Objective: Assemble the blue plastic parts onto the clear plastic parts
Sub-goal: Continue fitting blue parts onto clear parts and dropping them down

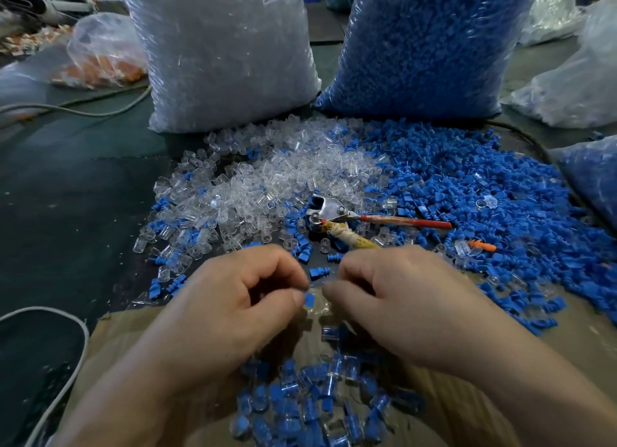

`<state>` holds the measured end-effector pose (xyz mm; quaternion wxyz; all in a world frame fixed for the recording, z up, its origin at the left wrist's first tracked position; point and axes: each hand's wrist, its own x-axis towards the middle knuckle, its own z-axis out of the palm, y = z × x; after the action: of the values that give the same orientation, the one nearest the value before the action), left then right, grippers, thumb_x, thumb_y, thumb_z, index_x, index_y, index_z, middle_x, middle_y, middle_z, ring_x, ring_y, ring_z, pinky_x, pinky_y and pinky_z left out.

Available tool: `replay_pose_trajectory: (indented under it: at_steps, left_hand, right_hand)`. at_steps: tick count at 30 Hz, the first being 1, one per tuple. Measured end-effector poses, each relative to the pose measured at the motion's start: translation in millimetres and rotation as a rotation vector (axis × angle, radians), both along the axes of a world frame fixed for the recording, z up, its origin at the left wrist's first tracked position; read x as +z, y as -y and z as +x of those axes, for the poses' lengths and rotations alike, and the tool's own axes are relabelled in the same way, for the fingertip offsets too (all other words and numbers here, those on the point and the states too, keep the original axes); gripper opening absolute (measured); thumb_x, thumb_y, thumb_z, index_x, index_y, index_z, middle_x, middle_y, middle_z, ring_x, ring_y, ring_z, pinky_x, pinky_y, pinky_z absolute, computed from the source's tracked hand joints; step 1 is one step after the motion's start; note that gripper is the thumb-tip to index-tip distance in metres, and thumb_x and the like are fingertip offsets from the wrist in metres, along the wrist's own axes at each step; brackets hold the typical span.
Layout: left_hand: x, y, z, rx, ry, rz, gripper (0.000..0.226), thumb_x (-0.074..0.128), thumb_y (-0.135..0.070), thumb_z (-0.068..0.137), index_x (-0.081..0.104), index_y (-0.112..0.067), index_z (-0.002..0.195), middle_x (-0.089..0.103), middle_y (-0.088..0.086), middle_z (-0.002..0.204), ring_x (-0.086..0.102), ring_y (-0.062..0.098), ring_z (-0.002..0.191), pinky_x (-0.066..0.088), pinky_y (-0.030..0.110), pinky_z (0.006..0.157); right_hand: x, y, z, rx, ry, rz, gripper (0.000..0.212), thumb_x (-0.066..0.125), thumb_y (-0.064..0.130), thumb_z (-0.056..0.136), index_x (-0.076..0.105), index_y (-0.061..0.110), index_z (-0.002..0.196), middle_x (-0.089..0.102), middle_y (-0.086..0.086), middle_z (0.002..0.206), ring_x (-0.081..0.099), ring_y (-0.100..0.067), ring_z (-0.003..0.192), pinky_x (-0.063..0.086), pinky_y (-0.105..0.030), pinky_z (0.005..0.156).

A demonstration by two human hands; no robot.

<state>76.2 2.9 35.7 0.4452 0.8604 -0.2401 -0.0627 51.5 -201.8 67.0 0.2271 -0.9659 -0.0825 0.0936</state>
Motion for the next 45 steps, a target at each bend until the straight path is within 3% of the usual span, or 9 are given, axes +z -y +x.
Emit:
replay_pose_trajectory:
  at_steps: [4, 9, 15, 20, 26, 28, 32, 34, 45]
  left_hand:
    - [0.7, -2.9, 2.4, -0.108, 0.068, 0.205, 0.025, 0.051, -0.056, 0.077, 0.068, -0.042, 0.088, 0.066, -0.021, 0.088, 0.066, 0.002, 0.082, 0.049, 0.018, 0.066]
    - [4.0, 1.1, 0.5, -0.196, 0.029, 0.256, 0.02, 0.054, -0.053, 0.079, 0.069, -0.043, 0.087, 0.067, -0.022, 0.083, 0.066, -0.001, 0.076, 0.045, 0.01, 0.061]
    - [-2.2, -7.3, 8.8, 0.373, 0.165, 0.352, 0.018, 0.056, -0.059, 0.081, 0.059, -0.042, 0.086, 0.066, -0.022, 0.082, 0.063, -0.003, 0.072, 0.041, 0.013, 0.05]
    - [-8.5, -33.8, 20.3, 0.731, 0.202, 0.591, 0.073, 0.042, -0.089, 0.064, 0.05, -0.04, 0.117, 0.057, -0.001, 0.11, 0.062, 0.026, 0.093, 0.057, 0.047, 0.076]
    - [-3.0, -64.8, 25.3, 0.705, -0.071, 0.835, 0.131, 0.021, -0.112, 0.028, 0.051, -0.032, 0.127, 0.056, 0.004, 0.113, 0.058, 0.031, 0.101, 0.056, 0.047, 0.08]
    - [0.0, -62.4, 26.9, 0.646, -0.153, 0.858, 0.124, 0.033, -0.108, 0.031, 0.054, -0.031, 0.125, 0.058, 0.0, 0.107, 0.061, 0.027, 0.096, 0.056, 0.043, 0.08]
    - [4.8, -47.4, 23.5, 0.53, -0.086, 0.762, 0.04, 0.07, -0.068, 0.07, 0.056, -0.039, 0.092, 0.06, -0.012, 0.095, 0.058, 0.008, 0.081, 0.049, 0.031, 0.067]
    - [3.9, -34.9, 21.7, 0.456, -0.021, 0.684, 0.02, 0.074, -0.05, 0.081, 0.058, -0.041, 0.089, 0.057, -0.017, 0.088, 0.053, -0.002, 0.077, 0.039, 0.022, 0.06]
    - [-11.6, 2.3, 13.7, 0.348, 0.085, 0.464, 0.036, 0.07, -0.051, 0.084, 0.058, -0.046, 0.118, 0.052, -0.025, 0.091, 0.052, -0.006, 0.077, 0.038, 0.012, 0.066]
  right_hand:
    - [-0.9, -7.4, -6.0, 0.178, 0.027, -0.229, 0.025, 0.038, 0.05, 0.097, 0.052, 0.03, 0.091, 0.058, 0.009, 0.089, 0.055, -0.017, 0.082, 0.049, -0.037, 0.07]
    - [-1.4, -7.8, -3.7, 0.295, -0.08, -0.191, 0.021, 0.043, 0.041, 0.093, 0.05, 0.026, 0.08, 0.057, 0.007, 0.08, 0.055, -0.016, 0.074, 0.051, -0.041, 0.068]
    - [-6.2, 2.1, 2.4, 0.104, 0.009, -0.11, 0.026, 0.044, 0.053, 0.095, 0.057, 0.031, 0.092, 0.058, 0.013, 0.087, 0.054, -0.003, 0.078, 0.052, -0.031, 0.073]
    - [-19.5, -2.9, 6.9, 0.005, 0.127, -0.201, 0.052, 0.04, 0.075, 0.085, 0.044, 0.037, 0.121, 0.052, 0.015, 0.111, 0.052, -0.014, 0.089, 0.041, -0.034, 0.07]
    - [-20.0, -2.4, 7.9, -0.013, 0.144, -0.29, 0.062, 0.035, 0.08, 0.082, 0.042, 0.035, 0.124, 0.053, 0.013, 0.109, 0.047, -0.014, 0.082, 0.039, -0.034, 0.065]
    - [-20.6, -4.7, 7.1, -0.003, 0.173, -0.283, 0.062, 0.033, 0.08, 0.082, 0.043, 0.035, 0.123, 0.053, 0.013, 0.111, 0.056, -0.017, 0.088, 0.04, -0.035, 0.064]
    - [-25.0, -13.6, 10.6, 0.024, 0.213, -0.269, 0.061, 0.034, 0.08, 0.083, 0.044, 0.033, 0.121, 0.055, 0.01, 0.11, 0.058, -0.019, 0.092, 0.038, -0.035, 0.061]
    - [-27.1, -15.3, 14.4, 0.03, 0.21, -0.26, 0.061, 0.034, 0.081, 0.082, 0.045, 0.033, 0.118, 0.055, 0.008, 0.106, 0.058, -0.021, 0.091, 0.037, -0.035, 0.061]
    - [-34.7, -16.2, 21.2, 0.018, 0.257, -0.261, 0.051, 0.036, 0.073, 0.089, 0.052, 0.031, 0.113, 0.051, 0.005, 0.097, 0.059, -0.024, 0.09, 0.034, -0.035, 0.06]
